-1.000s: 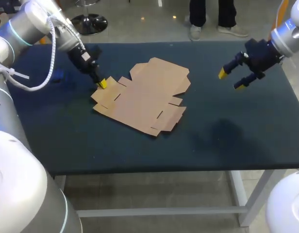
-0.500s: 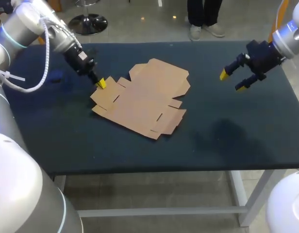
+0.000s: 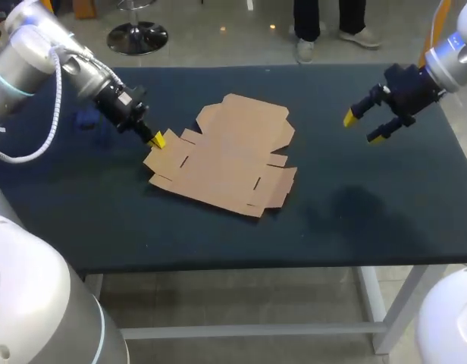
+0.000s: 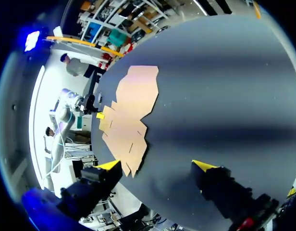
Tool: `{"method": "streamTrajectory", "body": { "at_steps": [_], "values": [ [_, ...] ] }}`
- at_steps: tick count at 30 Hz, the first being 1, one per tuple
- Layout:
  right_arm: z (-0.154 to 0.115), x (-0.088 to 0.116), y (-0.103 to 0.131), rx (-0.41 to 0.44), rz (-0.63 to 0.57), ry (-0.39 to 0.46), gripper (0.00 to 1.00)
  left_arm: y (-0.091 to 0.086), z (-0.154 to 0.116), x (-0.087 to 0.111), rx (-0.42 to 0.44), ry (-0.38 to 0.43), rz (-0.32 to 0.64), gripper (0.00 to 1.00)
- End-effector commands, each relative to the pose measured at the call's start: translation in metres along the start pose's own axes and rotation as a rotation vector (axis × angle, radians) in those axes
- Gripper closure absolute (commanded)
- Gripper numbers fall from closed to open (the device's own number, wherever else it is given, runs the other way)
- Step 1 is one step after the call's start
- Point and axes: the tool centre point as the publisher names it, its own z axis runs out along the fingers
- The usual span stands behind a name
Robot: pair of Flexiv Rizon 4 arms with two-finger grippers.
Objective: Assemble the packaging by folding the flat box into shape, placing the metal phone stand inside, and closing the box properly
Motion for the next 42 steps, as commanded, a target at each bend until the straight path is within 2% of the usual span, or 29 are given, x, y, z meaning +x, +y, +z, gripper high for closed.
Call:
{"method": "streamTrajectory", "body": {
  "at_steps": [1, 5, 12, 13, 14, 15, 16, 17, 22, 23, 28, 29, 32, 35, 41, 42],
  "values": [
    [0.000, -0.003, 0.003, 0.010, -0.001, 0.009, 0.00, 0.021, 0.003, 0.011, 0.409, -0.015, -0.007, 1.00],
    [0.000, -0.004, 0.004, 0.016, -0.003, 0.011, 0.00, 0.030, 0.006, 0.012, 0.465, 0.005, -0.001, 1.00],
    [0.003, -0.004, 0.006, 0.024, -0.012, 0.015, 0.00, 0.035, 0.011, 0.013, 0.416, -0.028, 0.017, 1.00],
    [0.003, -0.004, 0.006, 0.025, -0.013, 0.015, 0.00, 0.034, 0.012, 0.013, 0.399, -0.036, 0.020, 0.93],
    [0.004, -0.004, 0.006, 0.025, -0.013, 0.016, 0.00, 0.034, 0.013, 0.012, 0.385, -0.038, 0.024, 0.69],
    [0.004, -0.004, 0.006, 0.026, -0.013, 0.016, 0.00, 0.034, 0.013, 0.012, 0.380, -0.042, 0.020, 0.58],
    [0.004, -0.005, 0.006, 0.027, -0.013, 0.017, 0.00, 0.033, 0.013, 0.011, 0.348, -0.047, 0.021, 0.19],
    [0.004, -0.005, 0.006, 0.027, -0.012, 0.017, 0.00, 0.032, 0.013, 0.011, 0.342, -0.056, 0.016, 0.00],
    [0.005, -0.005, 0.007, 0.030, -0.012, 0.018, 0.00, 0.021, 0.004, 0.011, 0.233, -0.073, 0.014, 0.00],
    [0.005, -0.006, 0.007, 0.031, -0.012, 0.018, 0.00, 0.015, -0.001, 0.010, 0.216, -0.099, 0.002, 0.00],
    [0.006, -0.006, 0.008, 0.033, -0.013, 0.022, 0.00, 0.000, -0.009, -0.001, 0.078, -0.099, 0.041, 0.00],
    [0.006, -0.006, 0.008, 0.034, -0.012, 0.022, 0.00, -0.002, -0.010, -0.002, 0.025, -0.089, 0.068, 0.00],
    [0.005, -0.006, 0.008, 0.035, -0.009, 0.020, 0.00, -0.010, -0.013, -0.006, -0.037, -0.093, 0.078, 0.00],
    [0.005, -0.007, 0.009, 0.032, -0.005, 0.019, 0.00, -0.013, -0.011, -0.002, -0.097, -0.107, 0.096, 0.13],
    [0.006, -0.007, 0.010, 0.032, 0.000, 0.019, 0.00, -0.018, -0.001, 0.000, -0.199, -0.145, 0.109, 0.22],
    [0.006, -0.007, 0.010, 0.032, 0.000, 0.019, 0.00, -0.018, 0.000, 0.000, -0.209, -0.149, 0.111, 0.28]
  ]
}}
